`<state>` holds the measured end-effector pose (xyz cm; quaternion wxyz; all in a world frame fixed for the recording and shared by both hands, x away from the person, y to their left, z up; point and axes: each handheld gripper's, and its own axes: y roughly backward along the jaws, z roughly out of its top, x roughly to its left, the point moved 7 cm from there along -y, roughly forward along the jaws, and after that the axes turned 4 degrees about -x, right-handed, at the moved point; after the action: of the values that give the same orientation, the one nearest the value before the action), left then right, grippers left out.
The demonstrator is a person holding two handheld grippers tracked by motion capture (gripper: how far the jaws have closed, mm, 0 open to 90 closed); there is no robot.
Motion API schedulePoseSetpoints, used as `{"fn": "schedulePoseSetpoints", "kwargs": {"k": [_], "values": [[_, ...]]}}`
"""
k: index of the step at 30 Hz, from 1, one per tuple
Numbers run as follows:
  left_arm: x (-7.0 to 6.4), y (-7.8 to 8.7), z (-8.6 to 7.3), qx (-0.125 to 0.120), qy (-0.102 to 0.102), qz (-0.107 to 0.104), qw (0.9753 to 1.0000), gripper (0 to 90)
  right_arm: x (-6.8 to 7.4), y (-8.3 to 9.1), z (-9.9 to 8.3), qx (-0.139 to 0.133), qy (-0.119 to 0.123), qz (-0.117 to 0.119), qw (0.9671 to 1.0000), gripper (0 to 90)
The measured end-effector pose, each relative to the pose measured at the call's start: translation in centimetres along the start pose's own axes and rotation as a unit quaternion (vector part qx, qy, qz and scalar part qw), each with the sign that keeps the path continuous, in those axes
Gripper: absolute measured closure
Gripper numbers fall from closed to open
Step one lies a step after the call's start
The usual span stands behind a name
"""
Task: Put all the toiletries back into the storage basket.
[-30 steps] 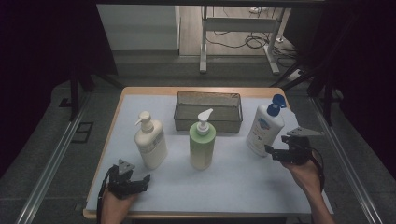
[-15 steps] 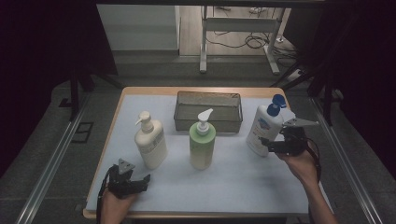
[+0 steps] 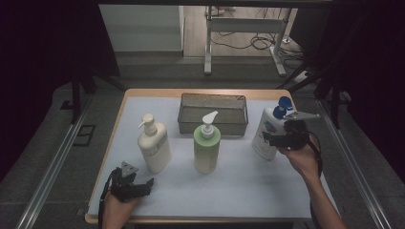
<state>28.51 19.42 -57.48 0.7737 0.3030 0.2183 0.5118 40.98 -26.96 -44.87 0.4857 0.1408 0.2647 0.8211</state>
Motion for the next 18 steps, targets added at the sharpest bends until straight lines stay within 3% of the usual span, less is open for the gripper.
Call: {"fn": "schedulePoseSetpoints", "kwargs": {"k": [8, 11, 18], "values": [[0.02, -0.01, 0.01, 0.0, -0.001, -0.001, 1.0, 11.8, 0.19, -0.62, 0.61, -0.001, -0.009, 0.001, 1.0, 29.7], [0.02, -0.01, 0.01, 0.0, -0.002, -0.002, 1.0, 11.8, -0.04, -0.53, 0.78, -0.004, -0.012, -0.01, 0.9999, 37.4], [0.04, -0.01, 0.03, 0.001, -0.003, -0.003, 1.0, 11.8, 0.12, -0.1, 0.7, -0.003, -0.015, -0.01, 0.9998, 39.1]]}}
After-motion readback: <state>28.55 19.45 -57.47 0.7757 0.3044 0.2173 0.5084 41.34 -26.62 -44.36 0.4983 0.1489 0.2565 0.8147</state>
